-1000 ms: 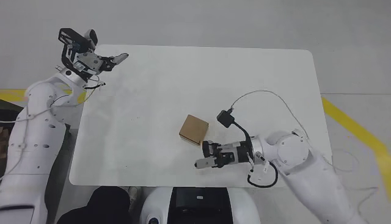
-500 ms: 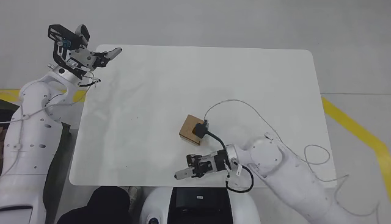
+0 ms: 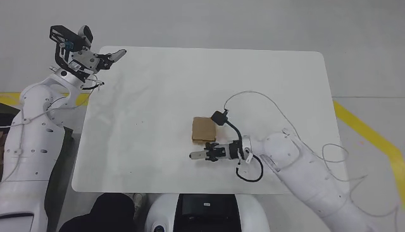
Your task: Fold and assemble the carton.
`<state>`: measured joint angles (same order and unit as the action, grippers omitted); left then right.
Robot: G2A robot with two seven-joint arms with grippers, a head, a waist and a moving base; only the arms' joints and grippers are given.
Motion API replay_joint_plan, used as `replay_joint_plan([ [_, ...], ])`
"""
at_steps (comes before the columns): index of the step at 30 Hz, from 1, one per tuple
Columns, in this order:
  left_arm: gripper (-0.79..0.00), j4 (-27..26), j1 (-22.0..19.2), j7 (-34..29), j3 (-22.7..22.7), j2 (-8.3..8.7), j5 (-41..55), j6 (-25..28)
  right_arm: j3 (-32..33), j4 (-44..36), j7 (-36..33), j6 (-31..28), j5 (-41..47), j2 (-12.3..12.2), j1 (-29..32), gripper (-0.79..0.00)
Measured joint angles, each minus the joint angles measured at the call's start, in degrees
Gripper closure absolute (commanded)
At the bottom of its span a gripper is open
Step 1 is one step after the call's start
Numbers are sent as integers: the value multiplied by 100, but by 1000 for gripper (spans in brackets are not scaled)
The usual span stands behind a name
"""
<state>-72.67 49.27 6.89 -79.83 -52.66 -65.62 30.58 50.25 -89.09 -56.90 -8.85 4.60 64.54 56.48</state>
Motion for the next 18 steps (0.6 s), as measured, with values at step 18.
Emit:
replay_joint_plan([
  [18,-785,0,0,0,0,0,0,0,636,-425,151,-1385,-2432,-251,-197,-785],
])
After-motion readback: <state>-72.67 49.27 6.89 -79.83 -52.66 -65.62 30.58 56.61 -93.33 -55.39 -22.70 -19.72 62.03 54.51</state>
